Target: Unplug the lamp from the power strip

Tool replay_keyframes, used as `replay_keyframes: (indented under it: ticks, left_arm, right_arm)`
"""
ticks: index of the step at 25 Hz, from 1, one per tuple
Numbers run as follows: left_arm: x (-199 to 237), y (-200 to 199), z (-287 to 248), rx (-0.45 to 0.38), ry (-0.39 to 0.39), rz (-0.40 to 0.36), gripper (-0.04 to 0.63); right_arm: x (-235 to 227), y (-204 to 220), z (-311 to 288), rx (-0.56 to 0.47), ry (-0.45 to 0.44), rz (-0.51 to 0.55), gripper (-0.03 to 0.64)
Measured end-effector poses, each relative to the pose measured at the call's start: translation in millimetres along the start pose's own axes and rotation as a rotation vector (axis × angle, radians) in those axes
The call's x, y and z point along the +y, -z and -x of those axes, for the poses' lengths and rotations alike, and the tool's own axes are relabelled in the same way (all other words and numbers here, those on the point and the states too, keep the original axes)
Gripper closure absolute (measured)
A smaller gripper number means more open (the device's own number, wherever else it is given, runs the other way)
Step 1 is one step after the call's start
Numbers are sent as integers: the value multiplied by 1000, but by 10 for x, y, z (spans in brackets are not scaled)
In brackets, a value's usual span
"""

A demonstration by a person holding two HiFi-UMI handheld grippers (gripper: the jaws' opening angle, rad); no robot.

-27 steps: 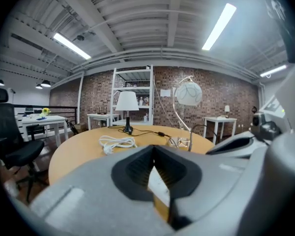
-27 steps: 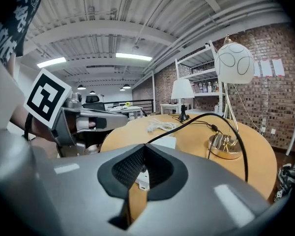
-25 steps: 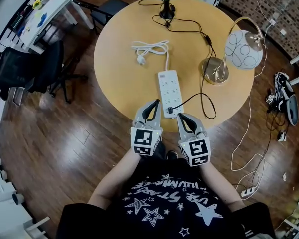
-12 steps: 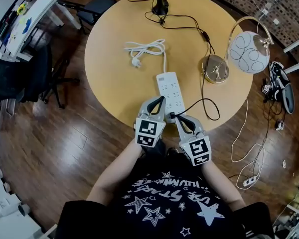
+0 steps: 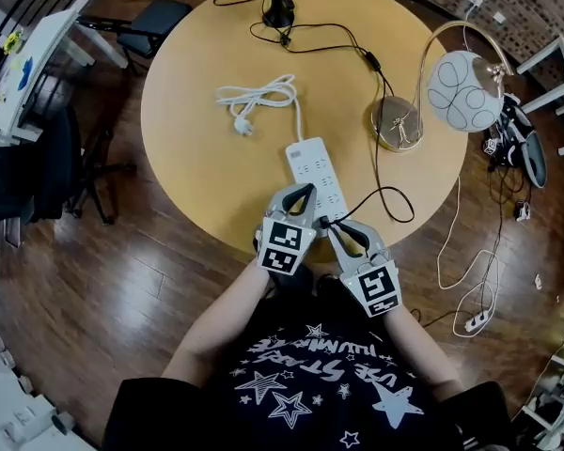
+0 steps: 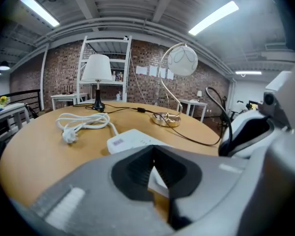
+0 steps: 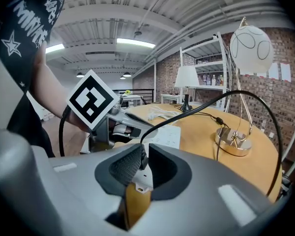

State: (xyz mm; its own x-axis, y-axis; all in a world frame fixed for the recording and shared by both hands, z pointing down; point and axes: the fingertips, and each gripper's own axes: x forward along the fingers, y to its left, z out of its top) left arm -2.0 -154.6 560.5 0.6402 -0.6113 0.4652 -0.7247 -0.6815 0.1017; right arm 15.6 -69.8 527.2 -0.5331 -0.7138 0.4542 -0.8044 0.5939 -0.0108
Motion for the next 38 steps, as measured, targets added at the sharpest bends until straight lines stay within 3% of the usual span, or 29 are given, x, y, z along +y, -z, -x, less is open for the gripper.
replay_keyframes:
  ticks: [7, 17, 24, 38]
  left_arm:
    - [28, 53, -69, 38, 6, 0, 591]
    - [11, 155, -97, 85, -7, 15, 592]
    - [-11, 166, -109, 96, -4, -43, 592]
    - [-12, 168, -96, 89, -13, -60, 591]
  right_arm:
    - [-36, 25, 20, 11, -36, -26, 512]
    - [104, 96, -269, 59, -101, 28, 500]
    - [66, 183, -336, 114, -84, 65, 502]
    - [116, 168, -369, 135, -114, 148, 534]
